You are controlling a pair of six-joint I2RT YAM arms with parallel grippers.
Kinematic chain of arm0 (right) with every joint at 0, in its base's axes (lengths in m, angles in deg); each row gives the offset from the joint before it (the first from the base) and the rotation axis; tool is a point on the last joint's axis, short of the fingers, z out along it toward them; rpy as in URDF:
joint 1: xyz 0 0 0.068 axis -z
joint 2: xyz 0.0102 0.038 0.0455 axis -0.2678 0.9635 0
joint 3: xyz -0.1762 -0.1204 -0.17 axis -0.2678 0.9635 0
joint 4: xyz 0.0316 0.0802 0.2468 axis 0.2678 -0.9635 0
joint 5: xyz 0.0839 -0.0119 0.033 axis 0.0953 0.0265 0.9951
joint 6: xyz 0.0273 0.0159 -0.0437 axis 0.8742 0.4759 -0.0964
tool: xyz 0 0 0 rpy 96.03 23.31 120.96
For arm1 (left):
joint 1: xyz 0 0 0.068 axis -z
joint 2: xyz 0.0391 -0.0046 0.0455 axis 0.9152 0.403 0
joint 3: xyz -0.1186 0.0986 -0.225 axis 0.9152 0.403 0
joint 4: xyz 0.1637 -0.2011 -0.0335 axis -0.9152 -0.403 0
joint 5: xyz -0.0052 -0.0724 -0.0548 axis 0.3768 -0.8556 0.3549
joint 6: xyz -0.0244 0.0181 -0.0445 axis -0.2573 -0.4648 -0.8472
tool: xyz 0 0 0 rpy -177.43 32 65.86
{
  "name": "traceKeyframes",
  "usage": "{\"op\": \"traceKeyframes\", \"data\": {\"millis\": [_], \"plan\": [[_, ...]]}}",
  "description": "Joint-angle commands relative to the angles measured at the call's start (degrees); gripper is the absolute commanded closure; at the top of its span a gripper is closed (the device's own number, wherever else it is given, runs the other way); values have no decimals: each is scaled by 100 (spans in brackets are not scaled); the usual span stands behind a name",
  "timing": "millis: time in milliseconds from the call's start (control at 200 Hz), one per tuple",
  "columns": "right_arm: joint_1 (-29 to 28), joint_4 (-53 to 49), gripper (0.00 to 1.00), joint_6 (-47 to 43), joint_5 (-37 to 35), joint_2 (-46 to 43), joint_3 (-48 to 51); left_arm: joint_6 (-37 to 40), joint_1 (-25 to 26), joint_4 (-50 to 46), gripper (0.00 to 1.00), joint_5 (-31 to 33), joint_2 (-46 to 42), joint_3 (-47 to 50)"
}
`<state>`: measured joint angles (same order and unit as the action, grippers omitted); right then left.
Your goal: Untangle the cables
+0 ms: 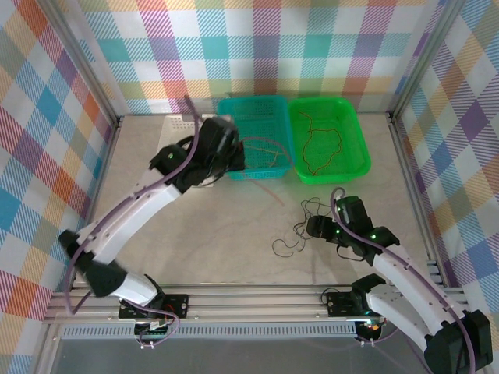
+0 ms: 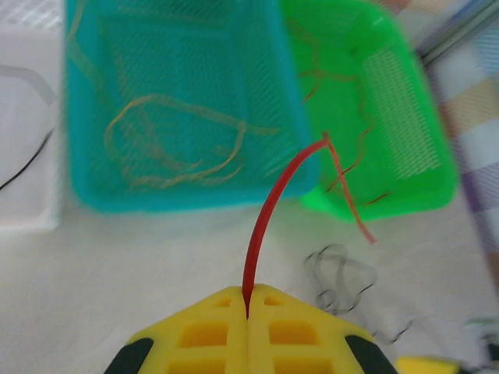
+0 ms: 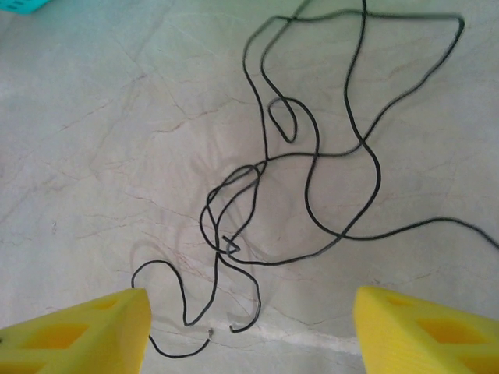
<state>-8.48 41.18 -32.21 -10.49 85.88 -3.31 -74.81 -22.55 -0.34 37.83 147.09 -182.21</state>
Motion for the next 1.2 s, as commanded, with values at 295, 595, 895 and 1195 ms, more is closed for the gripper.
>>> {"op": "traceKeyframes", "data": {"millis": [295, 595, 895, 1195], "plan": [[19, 39, 41, 418, -220, -577, 533, 874, -28, -270, 100, -1073, 3600, -4551], [19, -279, 46, 514, 41, -1028, 604, 889, -71, 620, 100, -904, 5202, -5514], [19, -472, 47, 665, 129, -1420, 784, 722, -214, 1870, 100, -760, 6056, -5711], [19, -398, 48, 691, 122, -1372, 861, 692, -246, 2497, 100, -850, 6668, -5770]]}}
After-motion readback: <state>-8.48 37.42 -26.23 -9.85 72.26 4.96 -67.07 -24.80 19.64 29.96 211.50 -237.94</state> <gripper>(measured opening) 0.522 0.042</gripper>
